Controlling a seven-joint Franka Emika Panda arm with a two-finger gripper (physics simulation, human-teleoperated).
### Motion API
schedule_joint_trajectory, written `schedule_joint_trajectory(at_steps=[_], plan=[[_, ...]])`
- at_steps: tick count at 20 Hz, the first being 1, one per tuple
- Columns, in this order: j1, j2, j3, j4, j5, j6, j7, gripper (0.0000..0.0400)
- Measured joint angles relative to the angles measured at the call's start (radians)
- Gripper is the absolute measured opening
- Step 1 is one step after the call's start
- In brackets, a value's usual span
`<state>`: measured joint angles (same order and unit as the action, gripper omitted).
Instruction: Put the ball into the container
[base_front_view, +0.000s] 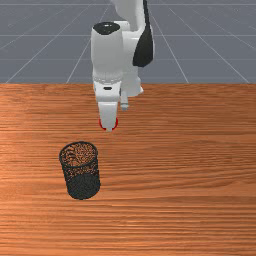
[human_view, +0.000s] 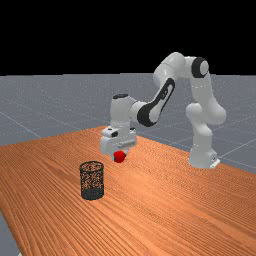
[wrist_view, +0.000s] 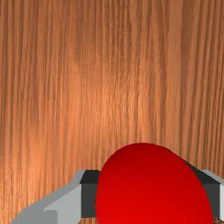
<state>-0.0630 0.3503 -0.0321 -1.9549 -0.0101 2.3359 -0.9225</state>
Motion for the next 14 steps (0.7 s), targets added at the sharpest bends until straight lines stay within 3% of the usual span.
schedule_joint_trajectory(at_steps=[14], plan=[[-0.074, 0.037, -0.021, 0.049, 0.015, -0.018, -0.118, 0.0279]])
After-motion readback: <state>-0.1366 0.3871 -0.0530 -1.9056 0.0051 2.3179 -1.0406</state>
